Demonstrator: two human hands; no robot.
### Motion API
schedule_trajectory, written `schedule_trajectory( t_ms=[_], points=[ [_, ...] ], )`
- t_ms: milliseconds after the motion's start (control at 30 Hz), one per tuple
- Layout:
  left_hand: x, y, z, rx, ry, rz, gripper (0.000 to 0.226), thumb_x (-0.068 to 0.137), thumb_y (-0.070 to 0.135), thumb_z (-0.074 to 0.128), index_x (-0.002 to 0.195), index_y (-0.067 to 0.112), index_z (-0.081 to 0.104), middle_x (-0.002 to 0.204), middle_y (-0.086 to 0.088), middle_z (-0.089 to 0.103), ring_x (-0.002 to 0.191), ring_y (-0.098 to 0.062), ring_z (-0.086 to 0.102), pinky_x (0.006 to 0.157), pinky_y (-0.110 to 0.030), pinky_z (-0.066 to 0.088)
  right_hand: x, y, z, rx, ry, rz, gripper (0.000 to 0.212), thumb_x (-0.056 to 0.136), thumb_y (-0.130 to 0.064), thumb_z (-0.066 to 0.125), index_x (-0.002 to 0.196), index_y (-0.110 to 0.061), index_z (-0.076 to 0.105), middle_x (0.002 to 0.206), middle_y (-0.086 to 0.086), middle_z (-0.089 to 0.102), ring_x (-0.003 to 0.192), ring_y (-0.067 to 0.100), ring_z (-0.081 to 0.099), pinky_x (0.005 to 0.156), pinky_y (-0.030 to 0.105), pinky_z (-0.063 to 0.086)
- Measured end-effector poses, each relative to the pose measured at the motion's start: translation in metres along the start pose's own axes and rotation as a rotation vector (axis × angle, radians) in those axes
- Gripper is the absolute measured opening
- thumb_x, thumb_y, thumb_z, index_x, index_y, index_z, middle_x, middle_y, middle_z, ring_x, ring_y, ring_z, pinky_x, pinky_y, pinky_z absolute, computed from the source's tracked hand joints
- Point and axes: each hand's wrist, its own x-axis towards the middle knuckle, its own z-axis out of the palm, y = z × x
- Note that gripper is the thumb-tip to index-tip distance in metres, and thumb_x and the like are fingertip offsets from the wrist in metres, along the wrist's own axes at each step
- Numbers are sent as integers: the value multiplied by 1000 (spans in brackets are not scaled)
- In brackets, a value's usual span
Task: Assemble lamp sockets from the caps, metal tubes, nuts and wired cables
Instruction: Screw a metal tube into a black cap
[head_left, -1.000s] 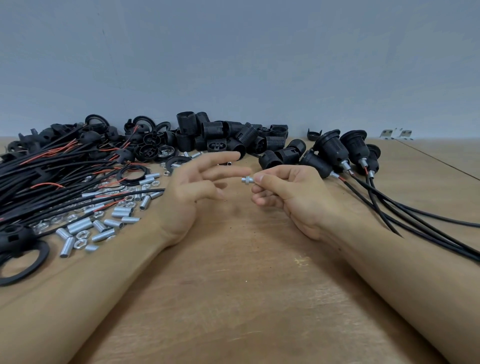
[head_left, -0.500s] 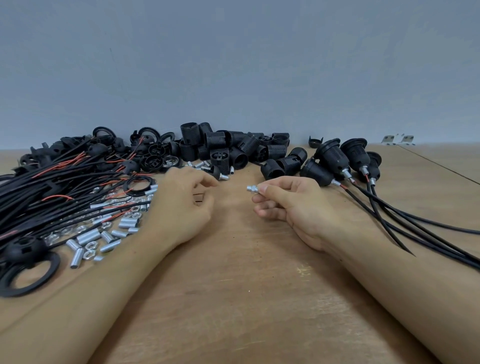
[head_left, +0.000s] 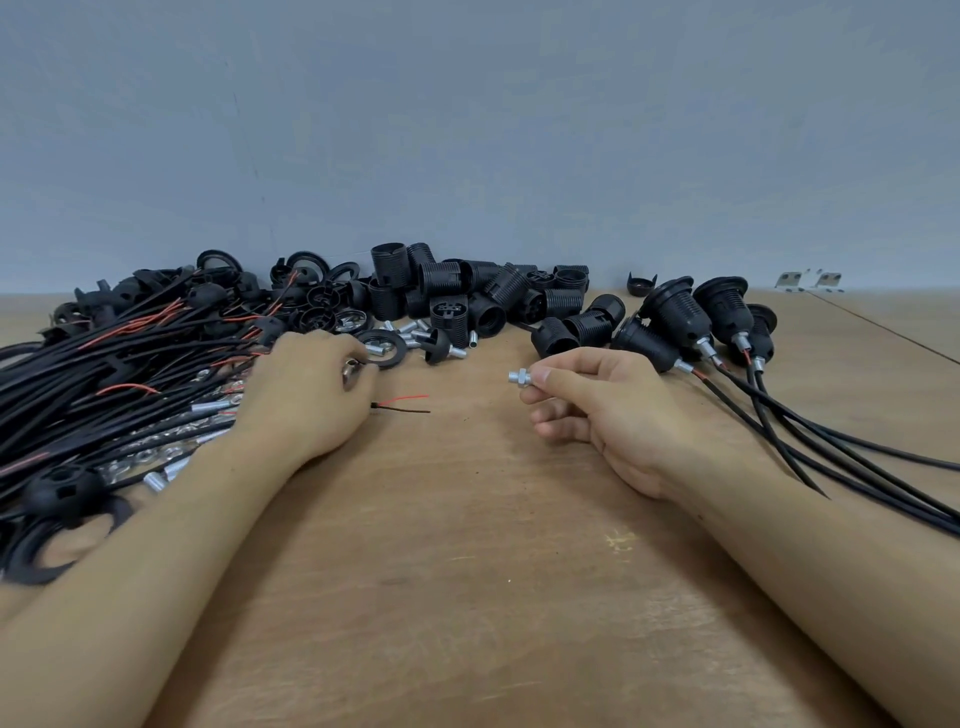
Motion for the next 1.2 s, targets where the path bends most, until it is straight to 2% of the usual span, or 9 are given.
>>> schedule_trajectory(
  t_ms=[200, 433, 533, 600, 700, 767, 933, 1067, 1200],
  points=[
    [-2, 4, 0, -3, -59, 85, 27, 96, 39, 53, 112, 27, 70, 119, 0, 65, 115, -27, 54, 96, -49, 45, 1, 2, -1, 1, -11, 3, 6, 91, -5, 66, 90, -1, 70, 78, 12, 71, 58, 15, 63, 53, 22, 54],
    [36, -11, -11, 161, 38, 78, 46, 92, 29, 60, 136, 15, 56, 139, -14, 55, 128, -39, 45, 105, -54, 41, 1, 1, 0, -14, -31, 3, 6, 91, -5, 66, 90, -1, 69, 76, 10, 71, 56, 14, 63, 51, 22, 54],
    [67, -17, -19, 328, -128, -39, 53, 94, 24, 60, 145, 20, 47, 142, -17, 51, 130, -42, 43, 102, -53, 43, 1, 1, -2, -8, -32, 9, 6, 92, -6, 66, 92, -1, 69, 77, 10, 71, 56, 14, 62, 51, 22, 54],
    [75, -22, -20, 373, -193, -90, 49, 93, 30, 66, 140, 27, 53, 136, -17, 56, 123, -41, 51, 97, -49, 45, 1, 1, -3, -1, -30, 13, 7, 91, -6, 66, 93, 0, 69, 78, 11, 71, 56, 14, 63, 51, 22, 54],
    [77, -24, -21, 334, 66, -22, 23, 92, 21, 66, 114, 21, 71, 110, -17, 69, 106, -41, 59, 86, -46, 48, 1, 0, -4, 11, -29, 4, 8, 91, -6, 66, 93, 1, 69, 77, 11, 71, 55, 14, 63, 50, 22, 53],
    [73, -21, -20, 192, 190, 17, 22, 90, 11, 60, 106, 17, 74, 103, -17, 71, 101, -41, 61, 82, -45, 49, 2, 0, -4, 11, -26, -1, 7, 91, -5, 66, 92, 1, 69, 76, 11, 71, 55, 14, 63, 50, 22, 53],
    [61, -23, 1, 266, -1, 4, 28, 89, 17, 65, 115, 11, 71, 113, -17, 67, 112, -40, 53, 92, -45, 48, 1, 1, -4, -2, -31, 10, 6, 91, -5, 66, 92, 0, 70, 77, 11, 72, 55, 14, 63, 51, 23, 54],
    [60, -35, 0, 76, 123, -114, 36, 85, 7, 64, 120, 9, 65, 116, -18, 67, 116, -42, 52, 99, -48, 46, 2, 1, -5, 5, -30, 10, 7, 91, -5, 66, 93, 1, 69, 75, 10, 72, 54, 13, 63, 50, 23, 54],
    [54, -32, -2, -7, 147, -69, 34, 85, -2, 59, 113, 12, 69, 108, -10, 73, 111, -34, 62, 99, -46, 48, 2, 1, -4, 1, -37, 16, 8, 91, -5, 66, 94, 2, 69, 76, 11, 71, 54, 13, 62, 50, 23, 54]
  ],
)
